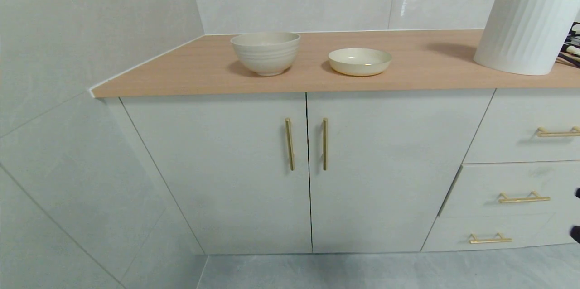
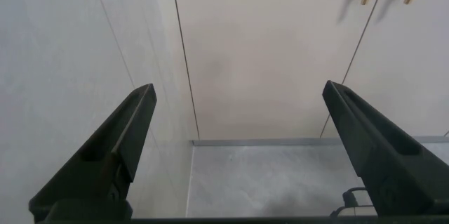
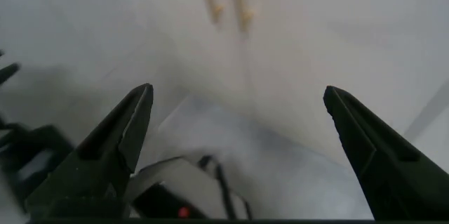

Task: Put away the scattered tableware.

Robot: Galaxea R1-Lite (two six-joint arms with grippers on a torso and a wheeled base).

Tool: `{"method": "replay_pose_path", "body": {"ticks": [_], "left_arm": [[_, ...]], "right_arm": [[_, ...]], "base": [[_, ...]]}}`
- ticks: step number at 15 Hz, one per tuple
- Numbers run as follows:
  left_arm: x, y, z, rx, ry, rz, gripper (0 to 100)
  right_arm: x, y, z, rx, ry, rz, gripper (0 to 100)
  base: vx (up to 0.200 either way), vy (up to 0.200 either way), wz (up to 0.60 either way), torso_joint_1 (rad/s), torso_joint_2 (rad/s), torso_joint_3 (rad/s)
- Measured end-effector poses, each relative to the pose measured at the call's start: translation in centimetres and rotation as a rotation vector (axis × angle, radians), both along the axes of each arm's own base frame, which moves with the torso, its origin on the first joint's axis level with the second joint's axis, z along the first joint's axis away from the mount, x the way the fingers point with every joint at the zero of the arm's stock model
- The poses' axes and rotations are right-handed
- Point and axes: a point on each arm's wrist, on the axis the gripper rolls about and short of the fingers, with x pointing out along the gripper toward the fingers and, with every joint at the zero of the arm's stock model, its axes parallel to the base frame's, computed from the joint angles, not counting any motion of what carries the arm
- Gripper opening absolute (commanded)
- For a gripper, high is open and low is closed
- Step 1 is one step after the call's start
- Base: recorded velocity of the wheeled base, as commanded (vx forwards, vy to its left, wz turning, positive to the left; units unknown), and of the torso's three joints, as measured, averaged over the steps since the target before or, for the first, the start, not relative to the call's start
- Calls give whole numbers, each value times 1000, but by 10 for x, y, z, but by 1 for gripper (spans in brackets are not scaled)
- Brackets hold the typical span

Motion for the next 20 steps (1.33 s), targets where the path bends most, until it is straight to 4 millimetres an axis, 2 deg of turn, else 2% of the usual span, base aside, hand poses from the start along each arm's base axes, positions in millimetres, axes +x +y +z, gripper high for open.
{"method": "replay_pose_path", "body": {"ticks": [2,7,10,13,15,20], "left_arm": [[0,0,0,0,0,0,100],[0,0,0,0,0,0,100],[0,0,0,0,0,0,100],[0,0,0,0,0,0,100],[0,0,0,0,0,0,100],[0,0,0,0,0,0,100]], "right_arm": [[47,22,9,-13,71,102,100],[155,89,4,-48,200,229,100],[202,124,-7,-31,219,261,100],[235,152,-21,9,113,288,100],[244,164,-35,40,157,283,100],[258,185,-50,94,161,237,100]], "base": [[0,0,0,0,0,0],[0,0,0,0,0,0],[0,0,0,0,0,0],[0,0,0,0,0,0],[0,0,0,0,0,0],[0,0,0,0,0,0]]}}
